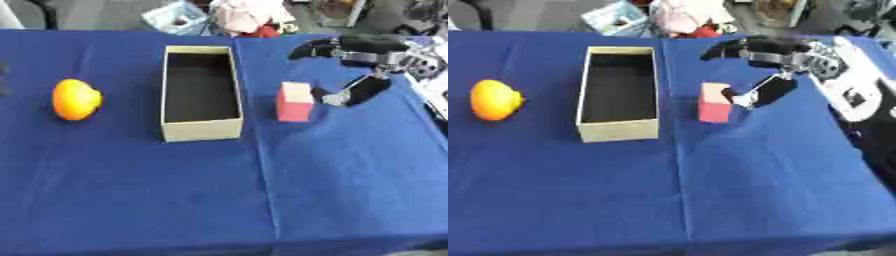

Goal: Pick up objects on the table and place them in the box.

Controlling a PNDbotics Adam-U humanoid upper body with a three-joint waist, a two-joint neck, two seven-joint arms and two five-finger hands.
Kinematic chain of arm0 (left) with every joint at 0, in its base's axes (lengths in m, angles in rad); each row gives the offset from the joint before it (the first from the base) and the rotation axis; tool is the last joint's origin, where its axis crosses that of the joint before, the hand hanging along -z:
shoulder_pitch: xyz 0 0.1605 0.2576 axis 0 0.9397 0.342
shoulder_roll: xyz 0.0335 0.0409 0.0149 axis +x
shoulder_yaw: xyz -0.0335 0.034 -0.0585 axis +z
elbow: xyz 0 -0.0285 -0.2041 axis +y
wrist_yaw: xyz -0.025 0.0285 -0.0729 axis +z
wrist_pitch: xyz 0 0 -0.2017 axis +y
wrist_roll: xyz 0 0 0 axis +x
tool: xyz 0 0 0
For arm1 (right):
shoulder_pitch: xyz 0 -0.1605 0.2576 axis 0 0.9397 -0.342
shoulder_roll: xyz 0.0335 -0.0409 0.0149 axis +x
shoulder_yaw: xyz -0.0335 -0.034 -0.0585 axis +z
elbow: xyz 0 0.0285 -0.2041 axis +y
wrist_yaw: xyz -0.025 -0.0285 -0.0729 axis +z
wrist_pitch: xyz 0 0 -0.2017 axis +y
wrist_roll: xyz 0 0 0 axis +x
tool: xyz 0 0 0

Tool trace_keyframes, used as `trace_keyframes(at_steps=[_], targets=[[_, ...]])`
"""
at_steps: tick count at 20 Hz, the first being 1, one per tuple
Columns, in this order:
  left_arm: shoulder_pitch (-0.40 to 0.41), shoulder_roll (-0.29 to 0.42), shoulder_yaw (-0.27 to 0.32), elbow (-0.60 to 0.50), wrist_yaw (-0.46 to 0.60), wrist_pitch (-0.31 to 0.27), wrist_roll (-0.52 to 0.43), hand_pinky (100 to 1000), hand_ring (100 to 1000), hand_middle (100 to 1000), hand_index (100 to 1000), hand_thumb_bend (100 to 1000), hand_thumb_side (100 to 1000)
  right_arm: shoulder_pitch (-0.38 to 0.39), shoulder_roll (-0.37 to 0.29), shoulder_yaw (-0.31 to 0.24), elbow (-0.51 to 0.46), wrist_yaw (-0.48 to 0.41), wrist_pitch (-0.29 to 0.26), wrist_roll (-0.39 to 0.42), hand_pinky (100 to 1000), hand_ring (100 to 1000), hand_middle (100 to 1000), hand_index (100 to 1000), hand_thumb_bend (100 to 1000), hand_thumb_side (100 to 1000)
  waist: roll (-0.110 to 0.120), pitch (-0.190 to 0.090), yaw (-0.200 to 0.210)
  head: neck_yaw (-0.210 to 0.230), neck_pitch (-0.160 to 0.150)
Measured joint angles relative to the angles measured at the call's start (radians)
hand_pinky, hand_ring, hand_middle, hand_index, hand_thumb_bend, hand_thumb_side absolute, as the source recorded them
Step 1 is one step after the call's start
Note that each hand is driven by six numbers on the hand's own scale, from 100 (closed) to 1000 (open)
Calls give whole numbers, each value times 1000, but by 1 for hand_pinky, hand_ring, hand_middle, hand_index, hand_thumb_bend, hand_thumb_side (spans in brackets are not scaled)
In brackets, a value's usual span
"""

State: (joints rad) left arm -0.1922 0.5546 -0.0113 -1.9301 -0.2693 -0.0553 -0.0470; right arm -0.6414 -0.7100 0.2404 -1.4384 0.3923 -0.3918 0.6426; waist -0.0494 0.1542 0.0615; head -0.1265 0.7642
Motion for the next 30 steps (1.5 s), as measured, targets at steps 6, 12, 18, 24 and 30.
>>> trace_keyframes(at_steps=[6,12,18,24,30], targets=[[0,0,0,0,-4,0,-2,653,594,686,781,100,939,0,0,0,1,-15,50,-13,903,985,944,1000,100,1000,-1,0,0,-1,0],[0,0,0,0,-4,1,-3,655,595,687,781,100,938,0,0,0,-8,-51,25,-4,922,998,942,1000,100,1000,-1,0,1,-1,0],[0,0,0,0,-5,1,-4,655,595,695,780,100,937,0,0,4,-24,-35,-46,44,934,1000,971,1000,100,477,-1,0,1,-1,0],[-1,0,0,0,-5,0,-4,656,596,697,781,100,935,-1,0,1,-20,30,-65,45,931,1000,973,1000,100,395,2,0,1,-1,0],[-8,25,0,1,-23,-5,-13,664,608,707,785,100,932,-5,0,0,-10,60,-70,29,928,1000,974,1000,100,393,6,0,1,-1,0]])
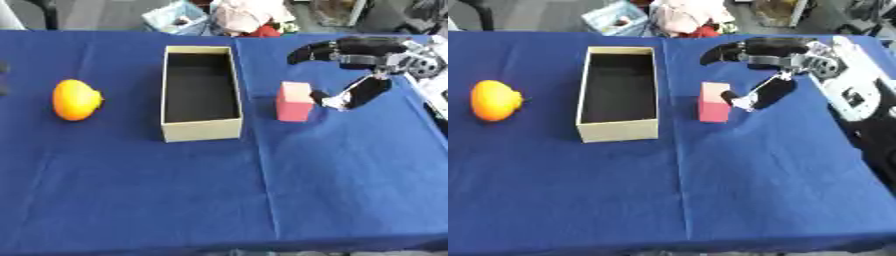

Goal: Pick up objects on the table and place them in the box.

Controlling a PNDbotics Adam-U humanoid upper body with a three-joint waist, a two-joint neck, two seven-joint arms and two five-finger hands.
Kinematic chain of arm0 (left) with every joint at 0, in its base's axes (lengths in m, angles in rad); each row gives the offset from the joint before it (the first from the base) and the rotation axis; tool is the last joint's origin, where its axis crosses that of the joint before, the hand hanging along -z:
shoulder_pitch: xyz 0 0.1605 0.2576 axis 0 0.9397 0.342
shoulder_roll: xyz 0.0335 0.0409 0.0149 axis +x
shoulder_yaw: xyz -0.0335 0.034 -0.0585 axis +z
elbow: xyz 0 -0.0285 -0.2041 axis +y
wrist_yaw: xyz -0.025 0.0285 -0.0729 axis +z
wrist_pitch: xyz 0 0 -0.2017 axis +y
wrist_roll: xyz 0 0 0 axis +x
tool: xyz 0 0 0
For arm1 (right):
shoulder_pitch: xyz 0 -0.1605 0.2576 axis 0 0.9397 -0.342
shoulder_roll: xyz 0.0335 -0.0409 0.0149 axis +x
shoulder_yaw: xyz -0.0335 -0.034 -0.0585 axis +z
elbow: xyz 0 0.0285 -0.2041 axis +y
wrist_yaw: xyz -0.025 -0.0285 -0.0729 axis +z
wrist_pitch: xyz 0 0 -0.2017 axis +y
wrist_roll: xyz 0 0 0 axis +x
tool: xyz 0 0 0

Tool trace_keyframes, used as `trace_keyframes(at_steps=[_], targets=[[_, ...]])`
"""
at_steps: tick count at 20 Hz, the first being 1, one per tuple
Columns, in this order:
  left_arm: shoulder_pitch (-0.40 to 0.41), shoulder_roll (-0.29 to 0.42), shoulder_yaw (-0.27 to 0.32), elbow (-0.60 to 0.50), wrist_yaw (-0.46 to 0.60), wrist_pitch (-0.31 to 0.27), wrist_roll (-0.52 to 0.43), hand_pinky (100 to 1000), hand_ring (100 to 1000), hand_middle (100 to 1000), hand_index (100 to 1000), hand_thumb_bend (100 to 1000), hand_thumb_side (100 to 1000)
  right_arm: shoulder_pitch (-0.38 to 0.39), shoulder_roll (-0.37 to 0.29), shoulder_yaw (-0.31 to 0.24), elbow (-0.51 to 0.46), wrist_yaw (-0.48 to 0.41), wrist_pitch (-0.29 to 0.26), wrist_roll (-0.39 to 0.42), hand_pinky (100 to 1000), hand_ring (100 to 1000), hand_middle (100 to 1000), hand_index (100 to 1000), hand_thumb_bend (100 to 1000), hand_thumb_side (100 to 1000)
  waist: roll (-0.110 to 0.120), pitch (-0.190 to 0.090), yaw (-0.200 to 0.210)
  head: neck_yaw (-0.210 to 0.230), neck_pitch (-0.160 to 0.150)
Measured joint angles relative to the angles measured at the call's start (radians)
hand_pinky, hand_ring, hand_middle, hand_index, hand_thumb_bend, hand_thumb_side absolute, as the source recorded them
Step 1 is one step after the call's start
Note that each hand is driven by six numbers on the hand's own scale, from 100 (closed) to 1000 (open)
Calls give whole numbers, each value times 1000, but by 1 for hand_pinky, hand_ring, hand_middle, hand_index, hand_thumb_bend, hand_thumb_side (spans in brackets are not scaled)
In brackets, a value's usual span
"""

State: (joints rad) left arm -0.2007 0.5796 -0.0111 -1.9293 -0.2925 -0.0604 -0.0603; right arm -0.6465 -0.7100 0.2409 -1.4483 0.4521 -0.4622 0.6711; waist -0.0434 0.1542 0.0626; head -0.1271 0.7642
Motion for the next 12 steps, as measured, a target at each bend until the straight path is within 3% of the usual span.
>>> trace_keyframes(at_steps=[6,12], targets=[[-27,69,-6,10,-36,-11,-37,665,620,712,807,100,909,-1,0,0,6,7,0,-10,923,1000,970,1000,100,418,5,0,-4,0,0],[-89,176,-36,40,-92,-31,-108,666,624,706,819,108,750,-4,0,0,9,8,2,-13,921,1000,968,1000,100,437,7,0,-15,1,0]])
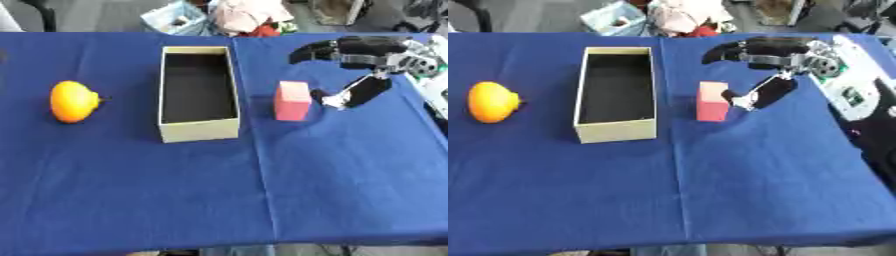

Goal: Pick up objects on the table and place them in the box.

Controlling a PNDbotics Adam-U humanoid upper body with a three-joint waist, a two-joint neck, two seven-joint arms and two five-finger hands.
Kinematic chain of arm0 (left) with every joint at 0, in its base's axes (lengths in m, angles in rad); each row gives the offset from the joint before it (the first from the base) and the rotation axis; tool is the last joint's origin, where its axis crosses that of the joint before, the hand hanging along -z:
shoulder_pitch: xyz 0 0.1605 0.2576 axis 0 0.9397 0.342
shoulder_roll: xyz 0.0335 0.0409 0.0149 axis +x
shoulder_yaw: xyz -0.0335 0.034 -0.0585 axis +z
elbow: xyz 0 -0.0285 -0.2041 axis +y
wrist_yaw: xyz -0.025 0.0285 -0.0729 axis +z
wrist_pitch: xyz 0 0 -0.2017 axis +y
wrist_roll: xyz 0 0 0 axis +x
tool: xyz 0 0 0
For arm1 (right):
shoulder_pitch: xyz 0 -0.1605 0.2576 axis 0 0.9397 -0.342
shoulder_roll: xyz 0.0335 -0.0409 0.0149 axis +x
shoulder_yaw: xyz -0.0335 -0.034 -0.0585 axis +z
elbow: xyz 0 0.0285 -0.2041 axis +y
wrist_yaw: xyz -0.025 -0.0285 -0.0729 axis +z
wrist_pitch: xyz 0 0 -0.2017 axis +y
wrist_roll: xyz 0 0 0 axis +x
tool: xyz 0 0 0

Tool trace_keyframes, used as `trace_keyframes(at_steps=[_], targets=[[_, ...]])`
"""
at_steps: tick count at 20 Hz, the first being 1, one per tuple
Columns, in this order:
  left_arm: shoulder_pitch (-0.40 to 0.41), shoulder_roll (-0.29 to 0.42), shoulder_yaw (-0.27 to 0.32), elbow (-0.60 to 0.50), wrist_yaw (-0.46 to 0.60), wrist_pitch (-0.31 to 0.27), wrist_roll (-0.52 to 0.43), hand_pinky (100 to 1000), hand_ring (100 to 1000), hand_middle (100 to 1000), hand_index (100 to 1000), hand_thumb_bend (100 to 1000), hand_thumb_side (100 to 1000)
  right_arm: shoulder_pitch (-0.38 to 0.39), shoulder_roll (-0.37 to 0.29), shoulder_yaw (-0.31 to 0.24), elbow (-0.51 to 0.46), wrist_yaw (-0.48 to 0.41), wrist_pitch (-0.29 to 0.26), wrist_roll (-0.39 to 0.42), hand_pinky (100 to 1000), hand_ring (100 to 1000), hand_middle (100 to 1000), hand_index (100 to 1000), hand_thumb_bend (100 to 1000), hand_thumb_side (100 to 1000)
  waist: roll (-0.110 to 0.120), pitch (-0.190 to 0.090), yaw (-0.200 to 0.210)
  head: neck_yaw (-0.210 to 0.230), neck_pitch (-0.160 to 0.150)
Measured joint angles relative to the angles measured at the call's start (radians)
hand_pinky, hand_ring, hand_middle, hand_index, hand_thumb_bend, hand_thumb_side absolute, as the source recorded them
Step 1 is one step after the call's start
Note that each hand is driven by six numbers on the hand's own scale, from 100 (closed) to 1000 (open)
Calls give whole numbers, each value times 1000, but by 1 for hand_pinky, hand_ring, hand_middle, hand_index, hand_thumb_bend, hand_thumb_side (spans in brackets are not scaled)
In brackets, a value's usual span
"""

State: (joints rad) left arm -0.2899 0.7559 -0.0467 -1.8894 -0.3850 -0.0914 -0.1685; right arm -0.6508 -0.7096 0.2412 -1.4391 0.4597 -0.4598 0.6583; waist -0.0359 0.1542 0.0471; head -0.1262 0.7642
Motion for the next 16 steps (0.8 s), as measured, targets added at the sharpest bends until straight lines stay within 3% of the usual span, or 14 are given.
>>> trace_keyframes(at_steps=[7,13,15,16], targets=[[-90,111,-66,112,-58,-29,-98,655,620,685,808,100,624,-3,2,7,1,-6,4,4,920,1000,966,1000,100,455,4,0,-16,9,0],[-182,119,-108,252,-131,-47,-156,651,605,622,803,100,491,-8,4,12,2,-15,8,13,919,1000,965,1000,100,493,5,0,-25,11,0],[-212,112,-118,303,-162,-58,-160,658,614,628,807,159,484,-9,7,12,2,-18,8,15,918,999,964,1000,100,493,5,0,-28,13,0],[-226,107,-123,327,-176,-65,-160,667,623,637,813,255,505,-9,8,12,2,-20,9,16,918,1000,964,1000,100,497,5,0,-29,14,0]])
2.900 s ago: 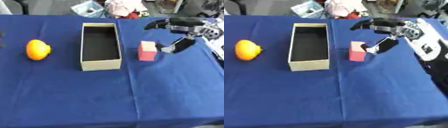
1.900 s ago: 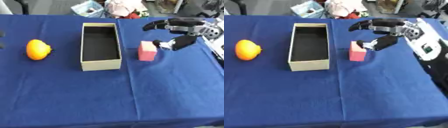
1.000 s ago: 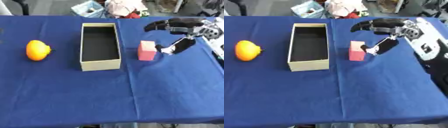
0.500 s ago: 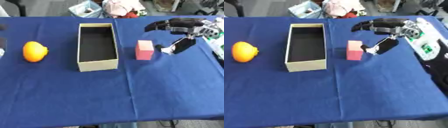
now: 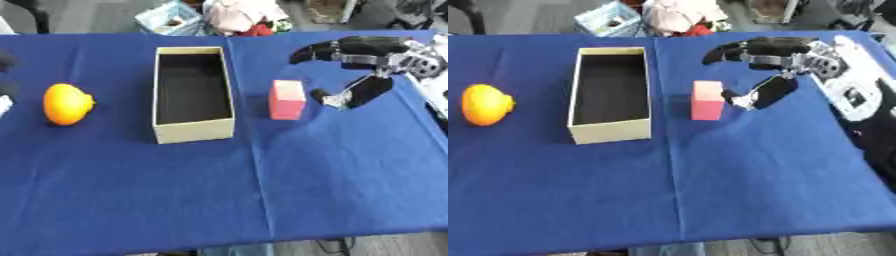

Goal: Pick up objects on the table and place them in the box.

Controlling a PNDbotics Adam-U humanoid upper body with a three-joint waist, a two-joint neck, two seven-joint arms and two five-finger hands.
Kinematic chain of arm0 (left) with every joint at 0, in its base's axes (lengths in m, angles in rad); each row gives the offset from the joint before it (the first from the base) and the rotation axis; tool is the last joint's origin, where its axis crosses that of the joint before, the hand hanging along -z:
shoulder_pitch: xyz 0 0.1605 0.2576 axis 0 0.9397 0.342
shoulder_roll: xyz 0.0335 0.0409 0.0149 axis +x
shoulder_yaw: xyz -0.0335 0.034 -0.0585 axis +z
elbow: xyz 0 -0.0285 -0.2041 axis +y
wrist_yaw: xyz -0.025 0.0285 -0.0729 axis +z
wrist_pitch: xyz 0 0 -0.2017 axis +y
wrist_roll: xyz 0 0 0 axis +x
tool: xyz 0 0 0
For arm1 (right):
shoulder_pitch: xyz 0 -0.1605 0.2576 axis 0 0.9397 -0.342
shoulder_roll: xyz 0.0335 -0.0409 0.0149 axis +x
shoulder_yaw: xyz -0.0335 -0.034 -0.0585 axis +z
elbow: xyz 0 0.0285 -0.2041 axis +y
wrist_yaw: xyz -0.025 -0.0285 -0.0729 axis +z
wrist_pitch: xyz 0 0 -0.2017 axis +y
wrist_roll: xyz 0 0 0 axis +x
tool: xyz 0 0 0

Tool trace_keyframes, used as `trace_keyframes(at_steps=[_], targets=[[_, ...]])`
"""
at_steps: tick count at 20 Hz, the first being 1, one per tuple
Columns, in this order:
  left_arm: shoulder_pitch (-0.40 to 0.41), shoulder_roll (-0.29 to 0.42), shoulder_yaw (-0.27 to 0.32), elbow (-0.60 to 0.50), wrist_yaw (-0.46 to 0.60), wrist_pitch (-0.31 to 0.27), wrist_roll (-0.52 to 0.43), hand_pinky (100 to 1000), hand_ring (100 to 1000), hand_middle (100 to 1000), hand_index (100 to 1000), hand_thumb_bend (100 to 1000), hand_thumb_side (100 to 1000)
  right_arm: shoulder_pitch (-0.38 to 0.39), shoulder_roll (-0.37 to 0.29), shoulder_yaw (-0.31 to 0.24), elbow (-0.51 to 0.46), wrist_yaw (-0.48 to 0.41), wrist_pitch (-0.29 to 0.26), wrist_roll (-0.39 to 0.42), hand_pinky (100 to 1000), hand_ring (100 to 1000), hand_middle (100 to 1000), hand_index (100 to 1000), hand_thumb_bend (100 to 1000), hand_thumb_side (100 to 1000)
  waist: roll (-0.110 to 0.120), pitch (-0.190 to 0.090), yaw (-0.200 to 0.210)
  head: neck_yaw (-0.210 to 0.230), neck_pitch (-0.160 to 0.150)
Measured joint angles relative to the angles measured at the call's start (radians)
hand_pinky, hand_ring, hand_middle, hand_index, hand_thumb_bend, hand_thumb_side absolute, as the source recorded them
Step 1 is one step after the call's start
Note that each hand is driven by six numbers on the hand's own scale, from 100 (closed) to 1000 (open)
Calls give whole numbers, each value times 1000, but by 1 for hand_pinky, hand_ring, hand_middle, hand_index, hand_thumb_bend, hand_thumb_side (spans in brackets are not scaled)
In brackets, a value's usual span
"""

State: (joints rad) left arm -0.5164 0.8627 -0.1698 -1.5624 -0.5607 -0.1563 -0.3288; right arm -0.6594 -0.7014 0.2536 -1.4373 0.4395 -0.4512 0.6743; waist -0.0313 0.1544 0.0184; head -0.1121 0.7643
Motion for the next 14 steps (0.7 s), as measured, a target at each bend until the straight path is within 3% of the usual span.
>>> trace_keyframes(at_steps=[1,2,6,9,14], targets=[[-13,-5,-4,25,-15,-8,0,668,626,640,814,295,516,0,2,0,0,-1,1,1,918,1000,964,1000,100,497,0,0,-1,0,0],[-27,-11,-8,51,-31,-16,0,666,629,645,817,408,554,0,2,1,0,-2,1,2,918,1000,964,1000,100,513,0,0,-2,1,0],[-86,-36,-18,151,-93,-47,4,674,642,653,814,554,588,-1,3,6,0,-9,3,5,917,1000,963,1000,100,532,-1,0,-9,4,0],[-124,-55,-20,226,-138,-66,26,673,641,650,813,533,569,-1,6,6,0,-11,5,9,917,1000,963,1000,100,541,-1,0,-15,7,0],[-164,-103,-25,349,-216,-95,71,671,638,646,816,544,614,-4,12,12,0,-18,7,13,917,1000,961,1000,100,565,-1,0,-25,13,0]])
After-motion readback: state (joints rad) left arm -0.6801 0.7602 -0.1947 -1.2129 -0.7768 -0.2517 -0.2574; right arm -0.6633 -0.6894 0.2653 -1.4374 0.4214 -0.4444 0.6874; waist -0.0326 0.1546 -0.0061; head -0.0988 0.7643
